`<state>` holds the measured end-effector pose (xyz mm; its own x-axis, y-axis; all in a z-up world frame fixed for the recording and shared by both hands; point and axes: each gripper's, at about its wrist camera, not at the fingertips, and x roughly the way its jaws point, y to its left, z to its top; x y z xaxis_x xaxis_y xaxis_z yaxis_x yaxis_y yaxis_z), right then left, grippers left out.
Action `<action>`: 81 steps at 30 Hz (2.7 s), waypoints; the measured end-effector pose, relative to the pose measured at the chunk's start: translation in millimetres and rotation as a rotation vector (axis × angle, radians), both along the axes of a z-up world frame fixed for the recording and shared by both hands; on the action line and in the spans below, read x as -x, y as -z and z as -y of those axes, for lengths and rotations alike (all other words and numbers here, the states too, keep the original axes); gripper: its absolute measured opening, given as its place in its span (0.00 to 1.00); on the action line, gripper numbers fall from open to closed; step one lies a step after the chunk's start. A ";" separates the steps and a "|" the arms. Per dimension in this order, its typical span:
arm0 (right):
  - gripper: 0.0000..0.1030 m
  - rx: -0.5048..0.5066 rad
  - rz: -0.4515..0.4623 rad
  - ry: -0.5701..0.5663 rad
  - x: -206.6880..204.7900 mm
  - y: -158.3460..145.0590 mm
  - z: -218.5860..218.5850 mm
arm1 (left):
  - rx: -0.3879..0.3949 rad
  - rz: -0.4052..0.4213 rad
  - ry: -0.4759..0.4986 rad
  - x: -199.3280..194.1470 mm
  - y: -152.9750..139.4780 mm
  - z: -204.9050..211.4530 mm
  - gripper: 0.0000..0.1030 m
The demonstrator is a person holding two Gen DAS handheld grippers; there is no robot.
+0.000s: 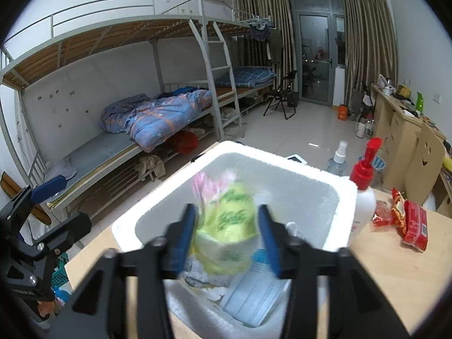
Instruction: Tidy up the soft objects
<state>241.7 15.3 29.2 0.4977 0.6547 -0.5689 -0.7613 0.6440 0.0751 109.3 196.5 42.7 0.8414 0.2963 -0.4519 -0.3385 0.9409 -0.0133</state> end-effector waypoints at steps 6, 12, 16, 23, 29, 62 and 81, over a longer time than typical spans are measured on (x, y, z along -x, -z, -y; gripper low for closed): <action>0.89 -0.036 0.052 0.014 9.6 -9.6 10.1 | -0.001 0.014 -0.002 4.4 -4.6 1.4 0.99; 1.00 -0.069 0.018 0.018 7.1 -11.8 17.9 | 0.001 0.016 0.002 5.4 -6.1 4.6 0.99; 1.00 -0.094 -0.003 0.042 2.8 -12.8 24.7 | -0.001 0.015 0.004 5.7 -7.1 5.5 0.99; 1.00 -0.118 0.008 0.100 8.7 -18.6 47.6 | -0.002 0.012 0.032 2.0 -10.8 19.2 0.99; 1.00 -0.147 0.025 0.176 13.9 -22.2 79.8 | -0.004 0.004 0.084 -6.9 -14.5 39.4 0.99; 1.00 -0.267 0.177 0.315 81.0 -30.4 204.0 | -0.059 0.153 0.237 16.8 -41.4 150.9 0.99; 1.00 -0.307 0.275 0.331 136.4 3.2 215.1 | -0.062 0.251 0.203 72.6 -18.7 167.0 0.99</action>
